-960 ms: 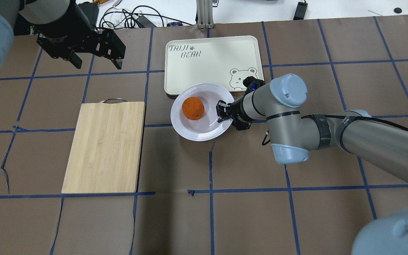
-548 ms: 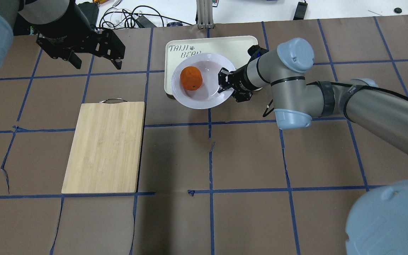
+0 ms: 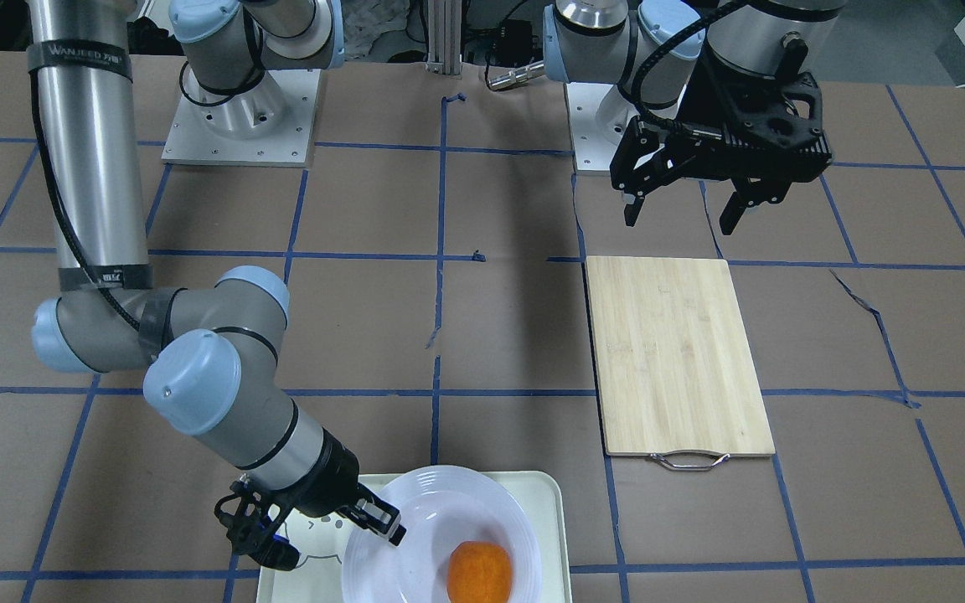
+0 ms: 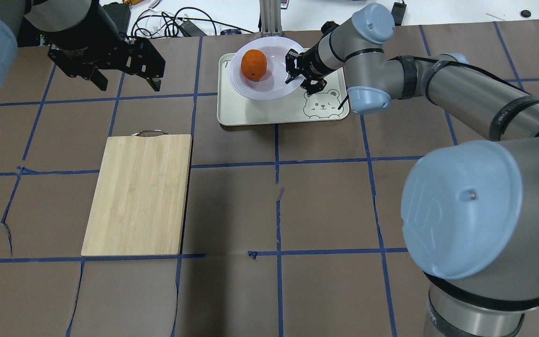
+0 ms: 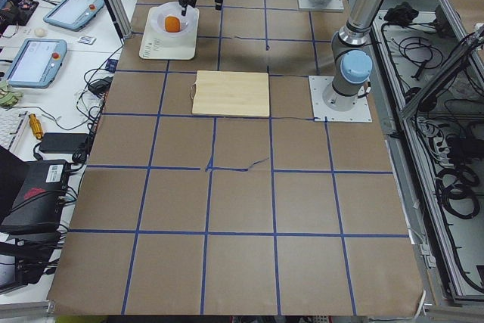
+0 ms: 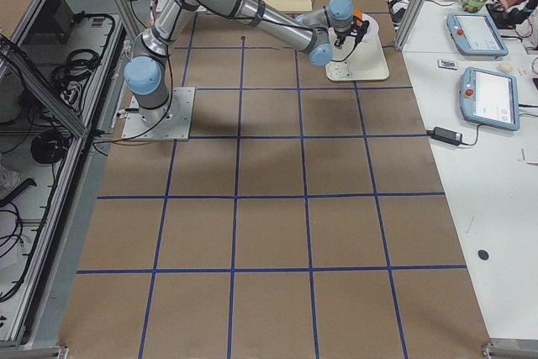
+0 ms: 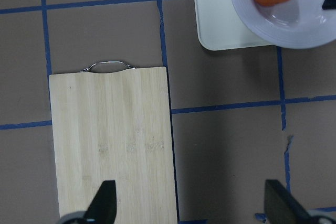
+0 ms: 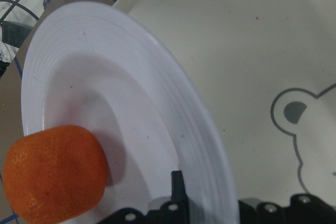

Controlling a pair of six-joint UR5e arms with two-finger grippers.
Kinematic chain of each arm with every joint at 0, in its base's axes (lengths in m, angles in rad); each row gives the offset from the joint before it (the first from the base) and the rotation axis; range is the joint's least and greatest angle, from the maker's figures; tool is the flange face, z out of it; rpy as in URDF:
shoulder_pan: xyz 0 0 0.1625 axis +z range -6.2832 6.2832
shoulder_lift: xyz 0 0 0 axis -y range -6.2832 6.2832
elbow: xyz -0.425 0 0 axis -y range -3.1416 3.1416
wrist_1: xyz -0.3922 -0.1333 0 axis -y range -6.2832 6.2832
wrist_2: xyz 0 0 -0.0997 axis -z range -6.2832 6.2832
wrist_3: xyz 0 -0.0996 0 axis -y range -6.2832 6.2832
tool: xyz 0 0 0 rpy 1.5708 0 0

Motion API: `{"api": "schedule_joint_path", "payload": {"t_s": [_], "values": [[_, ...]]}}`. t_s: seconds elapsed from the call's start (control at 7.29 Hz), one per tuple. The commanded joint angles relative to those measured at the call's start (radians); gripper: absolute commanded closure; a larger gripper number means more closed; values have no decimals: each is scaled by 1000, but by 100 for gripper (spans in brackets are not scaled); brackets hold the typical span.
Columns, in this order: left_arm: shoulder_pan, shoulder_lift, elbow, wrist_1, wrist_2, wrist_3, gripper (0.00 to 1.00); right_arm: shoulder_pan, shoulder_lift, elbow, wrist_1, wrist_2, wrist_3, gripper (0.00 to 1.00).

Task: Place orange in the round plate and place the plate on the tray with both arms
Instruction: 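Slide the bowl with the right gripper onto the cream tray and release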

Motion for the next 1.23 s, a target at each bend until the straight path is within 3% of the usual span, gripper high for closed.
{"api": "schedule_joint_path", "payload": {"t_s": [0.0,0.14,0.27,0.41,0.69,1.1], "values": [[0,0,0,0,0,0,0,-10,50,-36,19,-7,1,96],[0,-1,0,0,0,0,0,-23,53,-36,20,-7,7,73],[0,-1,0,0,-2,0,0,-26,46,-33,45,-7,52,40],[0,-1,0,0,-2,-2,0,-35,29,-27,124,-9,45,33],[0,-3,0,2,-2,-2,0,-72,-61,-34,282,-125,-93,30],[-3,-5,0,5,-5,-15,0,-93,-239,-49,533,-486,-391,27]]}}
